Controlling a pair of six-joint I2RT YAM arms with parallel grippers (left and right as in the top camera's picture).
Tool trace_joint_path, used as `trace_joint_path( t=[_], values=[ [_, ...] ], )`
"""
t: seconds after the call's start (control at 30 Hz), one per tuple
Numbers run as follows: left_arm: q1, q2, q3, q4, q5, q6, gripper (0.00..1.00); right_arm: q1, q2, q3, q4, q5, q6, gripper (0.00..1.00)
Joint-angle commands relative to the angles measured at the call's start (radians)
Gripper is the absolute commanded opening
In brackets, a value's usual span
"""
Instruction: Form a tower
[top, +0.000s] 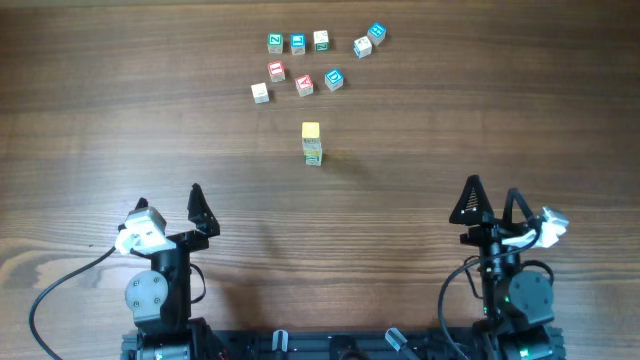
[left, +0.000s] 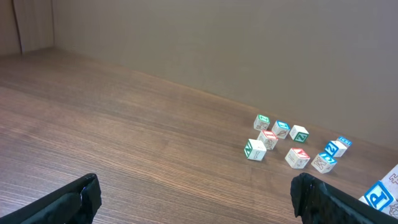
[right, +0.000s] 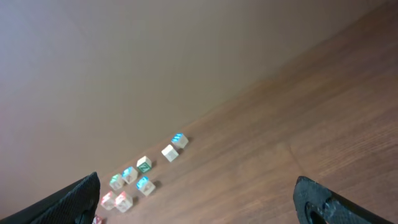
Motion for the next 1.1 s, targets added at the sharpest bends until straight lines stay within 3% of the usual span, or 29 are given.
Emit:
trace_joint_path(
  t=[0.0,0.37,1.07],
  values=[
    [-0.004,-0.008,0.000,-0.006,-0.006,0.016,1.00,-0.005,-0.014,-0.011,0.019,0.011,-0.002,1.00],
    [-0.004,-0.008,0.000,-0.006,-0.006,0.016,1.00,-0.095,-0.015,-0.027,0.114,0.011,-0.001,0.99],
    [-0.004,-0.008,0.000,-0.006,-0.006,0.016,1.00,-0.095,-0.014,-0.027,0.054,0.011,-0.001,1.00]
  ],
)
